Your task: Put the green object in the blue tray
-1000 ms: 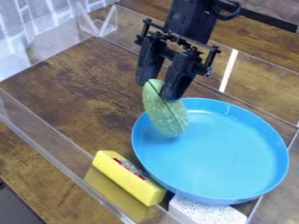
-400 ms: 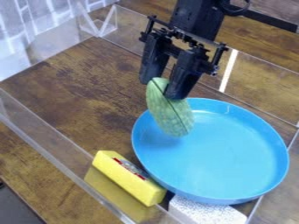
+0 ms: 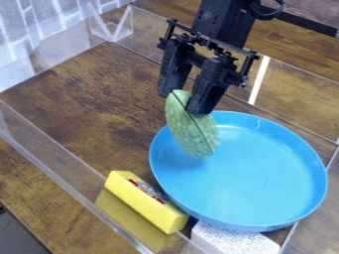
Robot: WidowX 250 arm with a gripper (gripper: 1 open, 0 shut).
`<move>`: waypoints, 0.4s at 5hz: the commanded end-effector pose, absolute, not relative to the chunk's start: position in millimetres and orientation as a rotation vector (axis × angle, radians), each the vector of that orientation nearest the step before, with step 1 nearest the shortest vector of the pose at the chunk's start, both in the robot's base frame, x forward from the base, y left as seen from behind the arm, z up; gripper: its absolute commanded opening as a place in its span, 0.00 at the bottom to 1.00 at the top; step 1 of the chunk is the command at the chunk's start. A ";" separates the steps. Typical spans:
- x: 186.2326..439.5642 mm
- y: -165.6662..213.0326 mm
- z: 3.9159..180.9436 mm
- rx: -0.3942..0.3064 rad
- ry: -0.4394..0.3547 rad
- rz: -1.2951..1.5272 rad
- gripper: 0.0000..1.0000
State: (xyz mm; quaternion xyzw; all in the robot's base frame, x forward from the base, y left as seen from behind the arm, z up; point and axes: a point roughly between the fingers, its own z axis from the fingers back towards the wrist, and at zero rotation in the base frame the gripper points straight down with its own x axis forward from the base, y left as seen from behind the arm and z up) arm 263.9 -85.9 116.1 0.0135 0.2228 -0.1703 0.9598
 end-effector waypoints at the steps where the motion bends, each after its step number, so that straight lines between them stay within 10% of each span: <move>1: 260.4 -91.5 137.8 0.020 0.384 -0.367 0.00; 2: 258.9 -93.1 137.3 0.017 0.390 -0.372 0.00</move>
